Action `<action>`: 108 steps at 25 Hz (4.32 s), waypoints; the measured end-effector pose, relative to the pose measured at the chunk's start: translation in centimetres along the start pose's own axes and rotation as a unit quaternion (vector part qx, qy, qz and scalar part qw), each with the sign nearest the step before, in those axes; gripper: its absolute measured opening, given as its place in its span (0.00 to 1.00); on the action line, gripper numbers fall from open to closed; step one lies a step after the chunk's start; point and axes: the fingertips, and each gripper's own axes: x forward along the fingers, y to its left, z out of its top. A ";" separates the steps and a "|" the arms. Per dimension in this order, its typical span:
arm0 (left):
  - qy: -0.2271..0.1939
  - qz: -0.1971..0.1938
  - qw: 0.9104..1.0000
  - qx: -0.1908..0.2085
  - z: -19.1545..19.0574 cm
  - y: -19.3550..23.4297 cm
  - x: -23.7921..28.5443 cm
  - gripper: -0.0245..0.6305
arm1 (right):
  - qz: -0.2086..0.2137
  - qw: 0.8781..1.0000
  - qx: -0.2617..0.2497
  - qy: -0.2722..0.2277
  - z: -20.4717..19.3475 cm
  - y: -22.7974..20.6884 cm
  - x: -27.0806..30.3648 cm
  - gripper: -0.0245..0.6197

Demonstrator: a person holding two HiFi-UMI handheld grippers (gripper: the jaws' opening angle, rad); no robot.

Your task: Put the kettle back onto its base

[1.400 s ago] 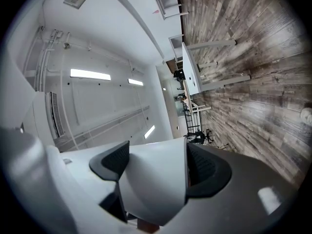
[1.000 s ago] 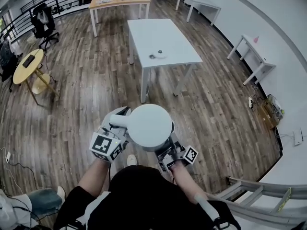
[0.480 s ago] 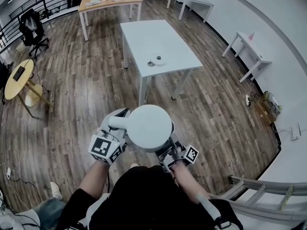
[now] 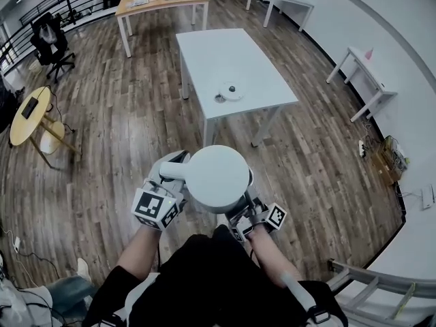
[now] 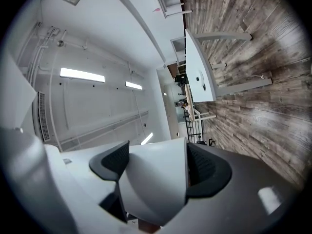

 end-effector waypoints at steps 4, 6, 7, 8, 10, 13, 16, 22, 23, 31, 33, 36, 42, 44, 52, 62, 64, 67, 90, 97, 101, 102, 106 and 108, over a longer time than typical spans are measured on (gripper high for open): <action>-0.002 0.004 1.000 0.006 0.0 0.9 4.2 0.04 | 0.005 1.000 0.002 0.007 3.9 -0.3 2.6 0.60; -0.002 0.002 1.000 0.011 0.0 1.4 6.3 0.04 | 0.009 1.000 0.004 0.008 5.7 -0.5 3.9 0.60; -0.002 0.002 1.000 0.014 0.0 1.6 7.3 0.04 | 0.012 1.000 0.004 0.009 6.6 -0.7 4.5 0.60; -0.003 0.002 1.000 0.017 0.0 1.8 8.4 0.04 | 0.015 1.000 0.005 0.010 7.5 -0.8 5.1 0.60; -0.003 0.004 1.000 0.022 0.0 2.1 10.6 0.04 | 0.020 1.000 0.007 0.011 9.5 -1.1 6.2 0.60; -0.002 0.008 1.000 0.026 -0.2 2.4 13.5 0.04 | 0.021 1.000 0.009 0.015 12.3 -1.3 7.5 0.60; 0.001 0.014 1.000 0.025 -0.4 2.5 15.8 0.04 | 0.019 1.000 0.014 0.019 14.6 -1.5 8.3 0.60; -0.001 0.022 1.000 0.022 -0.7 2.1 19.9 0.04 | 0.014 0.999 0.017 0.025 18.6 -1.3 9.3 0.60; -0.001 0.024 0.999 0.023 -0.8 2.1 20.4 0.04 | 0.014 0.999 0.018 0.025 19.1 -1.4 9.5 0.60; 0.011 0.025 1.000 0.015 -1.7 3.4 23.4 0.04 | 0.005 1.000 0.025 0.016 21.4 -2.9 10.9 0.60; 0.009 0.020 1.000 0.012 -2.2 4.2 24.4 0.04 | 0.001 1.000 0.022 0.012 22.1 -3.2 11.6 0.60; 0.008 0.012 1.000 0.006 -2.4 5.4 26.3 0.04 | 0.000 1.000 0.017 0.003 23.5 -3.6 12.9 0.60; 0.002 -0.009 1.000 0.001 -2.5 8.7 31.5 0.04 | -0.002 1.000 0.008 -0.013 26.9 -4.4 17.1 0.60; 0.000 -0.013 1.000 0.000 -2.5 10.0 33.0 0.04 | -0.002 1.000 0.005 -0.015 28.0 -4.8 18.7 0.60; -0.006 -0.016 1.000 0.000 -2.5 15.3 37.1 0.04 | 0.000 1.000 0.000 -0.016 30.3 -6.7 24.7 0.60; -0.017 -0.013 1.000 -0.004 -3.7 21.2 40.3 0.04 | -0.014 0.999 -0.022 -0.023 32.5 -9.9 30.4 0.60; -0.022 -0.009 1.000 -0.006 -4.1 22.0 40.6 0.04 | -0.021 0.999 -0.033 -0.026 32.8 -10.4 31.0 0.60; -0.019 0.001 1.000 -0.012 -4.2 22.7 41.2 0.04 | -0.029 0.999 -0.037 -0.026 33.5 -10.9 31.7 0.60; 0.021 0.058 0.998 0.015 -9.5 25.1 46.1 0.04 | -0.085 0.971 -0.220 -0.033 41.5 -7.5 36.5 0.20; 0.039 0.067 0.997 0.017 -12.0 25.5 47.2 0.04 | -0.126 0.955 -0.267 0.017 40.7 -8.0 38.8 0.11; 0.038 0.059 0.997 0.021 -13.1 25.7 48.0 0.04 | -0.145 0.945 -0.293 0.036 40.6 -8.9 39.2 0.12; 0.039 0.056 0.997 0.022 -13.4 25.6 48.2 0.04 | -0.151 0.942 -0.297 0.037 40.7 -9.2 39.1 0.11; 0.045 0.053 0.997 0.015 -15.1 24.6 48.4 0.04 | -0.168 0.937 -0.303 0.035 41.5 -9.9 37.9 0.09; 0.051 0.048 0.997 0.017 -16.0 24.4 48.6 0.04 | -0.176 0.937 -0.300 0.031 41.7 -10.4 37.5 0.07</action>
